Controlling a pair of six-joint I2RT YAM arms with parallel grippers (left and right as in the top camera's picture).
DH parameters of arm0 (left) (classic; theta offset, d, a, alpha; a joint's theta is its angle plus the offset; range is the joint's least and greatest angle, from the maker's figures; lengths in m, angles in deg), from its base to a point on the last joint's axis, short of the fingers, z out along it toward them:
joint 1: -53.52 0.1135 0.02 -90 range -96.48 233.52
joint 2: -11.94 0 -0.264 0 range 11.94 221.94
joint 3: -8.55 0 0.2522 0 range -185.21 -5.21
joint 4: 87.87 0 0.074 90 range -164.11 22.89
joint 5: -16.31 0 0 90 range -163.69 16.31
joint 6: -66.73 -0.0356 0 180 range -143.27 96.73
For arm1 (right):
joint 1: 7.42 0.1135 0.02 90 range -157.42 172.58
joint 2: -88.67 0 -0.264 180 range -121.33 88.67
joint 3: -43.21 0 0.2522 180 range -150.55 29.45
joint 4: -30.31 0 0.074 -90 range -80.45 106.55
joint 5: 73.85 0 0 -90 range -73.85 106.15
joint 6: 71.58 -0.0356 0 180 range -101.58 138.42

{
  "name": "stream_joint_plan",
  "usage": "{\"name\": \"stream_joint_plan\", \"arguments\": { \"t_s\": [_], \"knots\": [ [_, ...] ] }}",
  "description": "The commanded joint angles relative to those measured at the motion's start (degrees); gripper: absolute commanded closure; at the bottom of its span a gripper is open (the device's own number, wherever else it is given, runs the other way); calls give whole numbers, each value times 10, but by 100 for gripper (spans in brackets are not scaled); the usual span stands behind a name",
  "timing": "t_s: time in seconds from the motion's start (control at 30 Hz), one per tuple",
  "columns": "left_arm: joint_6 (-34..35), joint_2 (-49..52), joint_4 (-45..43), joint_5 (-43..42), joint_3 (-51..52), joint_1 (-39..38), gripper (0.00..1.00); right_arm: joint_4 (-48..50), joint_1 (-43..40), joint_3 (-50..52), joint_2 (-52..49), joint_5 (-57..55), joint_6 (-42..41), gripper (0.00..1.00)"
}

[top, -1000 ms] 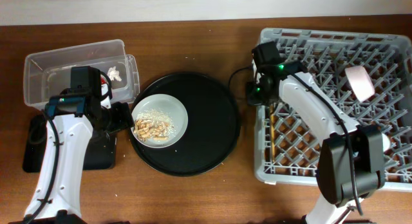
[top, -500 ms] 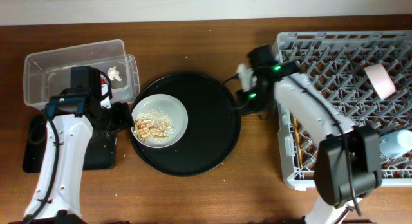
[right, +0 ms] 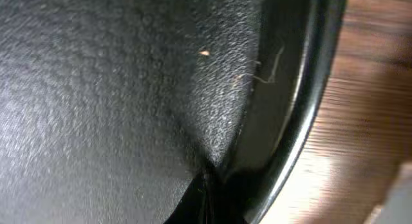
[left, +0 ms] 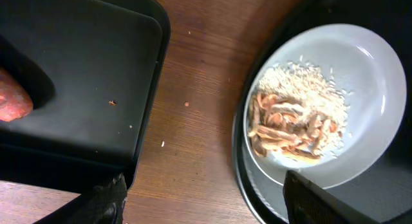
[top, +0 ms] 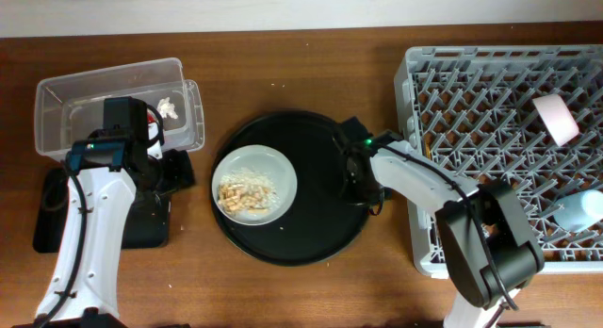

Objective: Sort waste into correct bins and load items into the dishwasher rack
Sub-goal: 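Lift the grey plate with the left gripper and tip food onto the black tray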

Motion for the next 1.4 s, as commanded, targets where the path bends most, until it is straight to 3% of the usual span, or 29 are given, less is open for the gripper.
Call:
{"name": "stream_joint_plan", "arguments": {
  "t_s": [0.0, 0.2, 0.23, 0.27, 0.3, 0.33, 0.43, 0.53, 0.57, 0.67, 0.77, 0.87, 0.9, 0.97, 1.13, 1.17, 1.23, 1.37],
  "knots": [
    [-9, -3, -1, -4, -1, -3, 23, -24, -45, 4, -5, -50, -21, 96],
    [-9, -3, -2, -5, -1, -3, 22, -35, -80, 4, -4, -21, -16, 96],
    [-9, -3, -9, -19, -1, -3, 1, -35, -80, -6, 6, 8, -4, 91],
    [-9, -3, -20, -50, -1, -3, 1, -37, -80, -17, 27, 17, 3, 88],
    [-9, -3, -33, -89, -1, -3, 1, -41, -80, -36, 70, 32, 32, 72],
    [-9, -3, -53, -121, -1, -6, 1, -56, -82, -57, 119, 32, 50, 65],
    [-9, -1, -113, -85, -1, -111, 1, -103, -174, -78, 267, 30, 59, 47],
    [-1, 36, -177, -56, -1, -252, 1, -171, -322, -78, 309, 42, 72, 46],
    [41, 67, -199, -48, -1, -296, 1, -176, -346, -76, 307, 59, 72, 46],
    [97, 162, -233, 39, -14, -394, 3, -177, -362, -75, 307, 66, 72, 46],
    [107, 252, -186, 46, -112, -445, 3, -178, -362, -74, 295, 66, 72, 46],
    [108, 318, -143, 45, -143, -464, 11, -178, -362, -72, 292, 66, 72, 46],
    [108, 323, -143, 46, -143, -464, 25, -178, -362, -72, 292, 66, 72, 46],
    [107, 325, -144, 83, -143, -465, 38, -178, -362, -72, 292, 66, 72, 46],
    [107, 345, -140, 107, -143, -465, 50, -179, -362, -72, 292, 66, 72, 46],
    [107, 346, -140, 105, -143, -465, 57, -179, -362, -72, 292, 66, 71, 46],
    [107, 358, -141, 106, -143, -476, 62, -185, -362, -72, 292, 66, 72, 46],
    [107, 364, -145, 106, -144, -480, 89, -189, -362, -72, 292, 67, 72, 46]
  ]
}}
